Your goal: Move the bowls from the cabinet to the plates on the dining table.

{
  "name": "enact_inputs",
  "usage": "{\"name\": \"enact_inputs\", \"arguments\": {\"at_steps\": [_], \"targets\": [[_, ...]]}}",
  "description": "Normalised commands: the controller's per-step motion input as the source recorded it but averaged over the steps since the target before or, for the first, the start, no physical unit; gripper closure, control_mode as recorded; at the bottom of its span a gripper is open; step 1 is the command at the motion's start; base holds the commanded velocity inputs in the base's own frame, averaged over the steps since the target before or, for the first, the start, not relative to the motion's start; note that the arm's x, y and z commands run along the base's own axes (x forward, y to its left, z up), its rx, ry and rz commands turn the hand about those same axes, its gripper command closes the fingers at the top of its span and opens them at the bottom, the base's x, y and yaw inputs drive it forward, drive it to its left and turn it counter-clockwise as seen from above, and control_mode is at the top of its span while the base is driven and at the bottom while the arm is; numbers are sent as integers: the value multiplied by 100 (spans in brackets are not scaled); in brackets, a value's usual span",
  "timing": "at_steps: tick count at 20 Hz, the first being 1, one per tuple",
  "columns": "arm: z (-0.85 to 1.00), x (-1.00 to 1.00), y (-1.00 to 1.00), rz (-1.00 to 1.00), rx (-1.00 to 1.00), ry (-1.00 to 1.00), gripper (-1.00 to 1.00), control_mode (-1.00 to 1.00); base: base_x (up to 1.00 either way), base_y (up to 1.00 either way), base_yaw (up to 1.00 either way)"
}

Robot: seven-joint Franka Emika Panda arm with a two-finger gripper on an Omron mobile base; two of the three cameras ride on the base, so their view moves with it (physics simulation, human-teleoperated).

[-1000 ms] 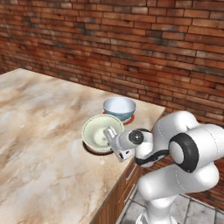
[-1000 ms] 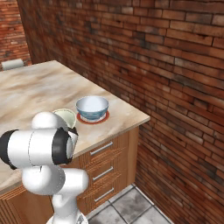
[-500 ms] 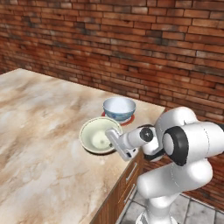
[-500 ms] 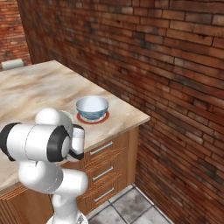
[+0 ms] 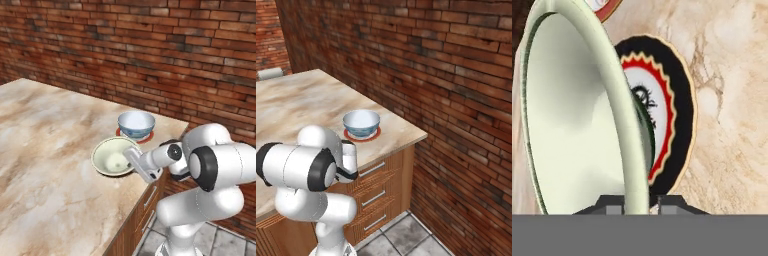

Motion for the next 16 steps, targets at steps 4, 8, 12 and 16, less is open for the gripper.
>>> {"name": "enact_inputs", "arguments": {"at_steps": [4,8,12,16], "targets": [[0,13,-42,0,0,-4,-100,-100,0,0,0],[9,3,-44,2,0,-8,-100,-100,0,0,0],[29,0,-32,5,0,-10,-100,-100,0,0,0],[41,0,-23,5,0,-9,-100,-100,0,0,0]]}}
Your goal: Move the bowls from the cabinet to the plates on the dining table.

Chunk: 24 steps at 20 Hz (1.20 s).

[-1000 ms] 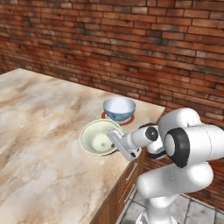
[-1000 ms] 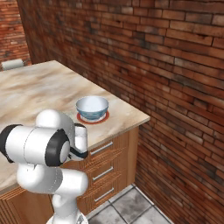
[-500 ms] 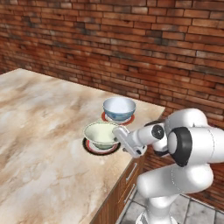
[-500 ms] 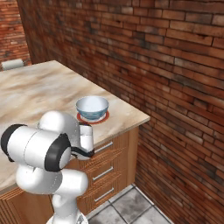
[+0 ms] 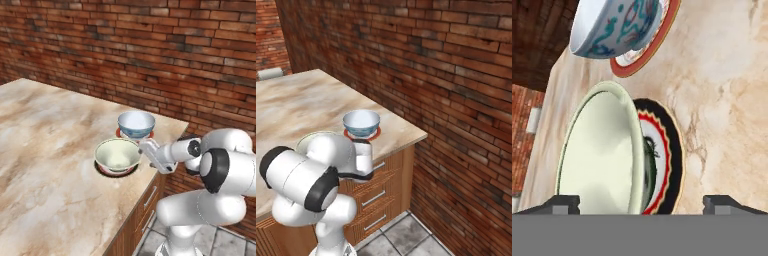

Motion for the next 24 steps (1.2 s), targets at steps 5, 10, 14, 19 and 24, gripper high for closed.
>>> {"name": "enact_inputs", "arguments": {"at_steps": [5,10,14,19,24], "targets": [[88,-18,-12,11,0,-9,-100,-100,0,0,0],[80,-11,0,24,-12,-2,-100,-100,0,0,0],[75,0,0,29,-32,0,-100,-100,0,0,0],[59,0,0,20,-40,0,-100,-100,0,0,0],[45,0,0,14,-41,0,-100,-100,0,0,0]]}}
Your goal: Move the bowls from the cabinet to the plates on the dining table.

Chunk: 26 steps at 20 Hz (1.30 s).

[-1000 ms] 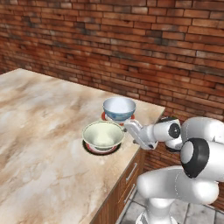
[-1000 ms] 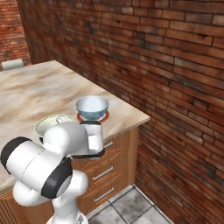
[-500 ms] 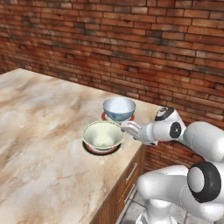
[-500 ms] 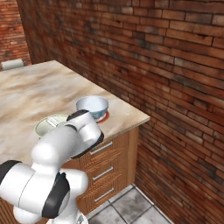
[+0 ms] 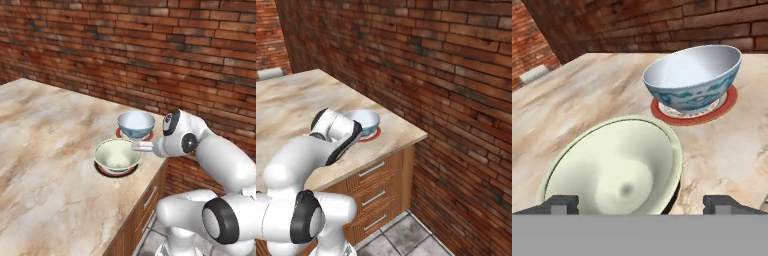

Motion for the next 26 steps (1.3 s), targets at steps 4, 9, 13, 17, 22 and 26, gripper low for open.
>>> {"name": "enact_inputs", "arguments": {"at_steps": [4,9,13,17,22,26], "targets": [[24,0,0,14,-38,0,-100,-100,0,0,0],[30,-6,0,16,-32,0,-100,-100,0,0,0],[33,-17,0,16,-28,0,-100,-100,0,0,0],[27,-28,0,15,-28,0,-100,-100,0,0,0],[23,-28,0,12,-28,0,-100,-100,0,0,0],[26,-18,0,14,-29,0,-100,-100,0,0,0]]}}
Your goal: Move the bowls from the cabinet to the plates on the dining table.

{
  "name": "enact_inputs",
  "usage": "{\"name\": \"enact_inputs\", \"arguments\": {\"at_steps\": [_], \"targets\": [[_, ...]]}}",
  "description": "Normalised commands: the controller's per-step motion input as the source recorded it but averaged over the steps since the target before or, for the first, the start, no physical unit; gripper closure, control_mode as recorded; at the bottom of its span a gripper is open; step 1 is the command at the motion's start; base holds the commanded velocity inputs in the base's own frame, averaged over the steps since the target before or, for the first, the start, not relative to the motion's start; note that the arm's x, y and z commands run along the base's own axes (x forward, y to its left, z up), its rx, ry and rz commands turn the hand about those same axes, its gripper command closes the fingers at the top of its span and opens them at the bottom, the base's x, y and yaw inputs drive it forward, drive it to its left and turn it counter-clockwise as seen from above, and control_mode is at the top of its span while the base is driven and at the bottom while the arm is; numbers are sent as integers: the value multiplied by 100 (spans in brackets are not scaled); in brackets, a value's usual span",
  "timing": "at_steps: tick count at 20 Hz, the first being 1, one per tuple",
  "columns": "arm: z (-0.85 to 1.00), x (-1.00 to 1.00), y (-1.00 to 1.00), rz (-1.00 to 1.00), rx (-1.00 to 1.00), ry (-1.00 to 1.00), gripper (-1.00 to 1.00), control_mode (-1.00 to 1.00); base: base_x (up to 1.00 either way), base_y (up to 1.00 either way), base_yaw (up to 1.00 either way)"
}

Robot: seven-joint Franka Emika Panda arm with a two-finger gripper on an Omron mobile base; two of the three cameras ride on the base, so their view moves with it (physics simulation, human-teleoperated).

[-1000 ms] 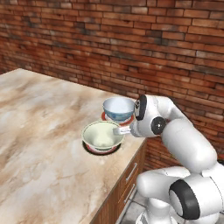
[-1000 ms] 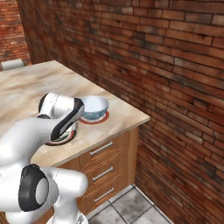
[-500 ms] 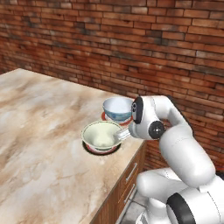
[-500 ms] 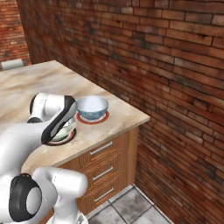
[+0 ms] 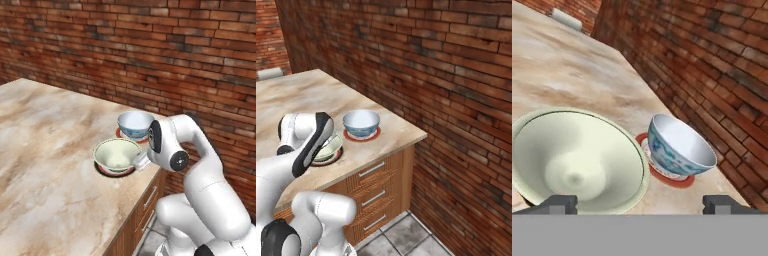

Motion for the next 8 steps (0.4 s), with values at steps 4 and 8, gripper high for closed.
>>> {"name": "enact_inputs", "arguments": {"at_steps": [4,8], "targets": [[27,-17,-1,16,-29,0,-100,-100,0,0,0],[32,-11,-8,19,-31,0,-100,-100,0,0,0]]}}
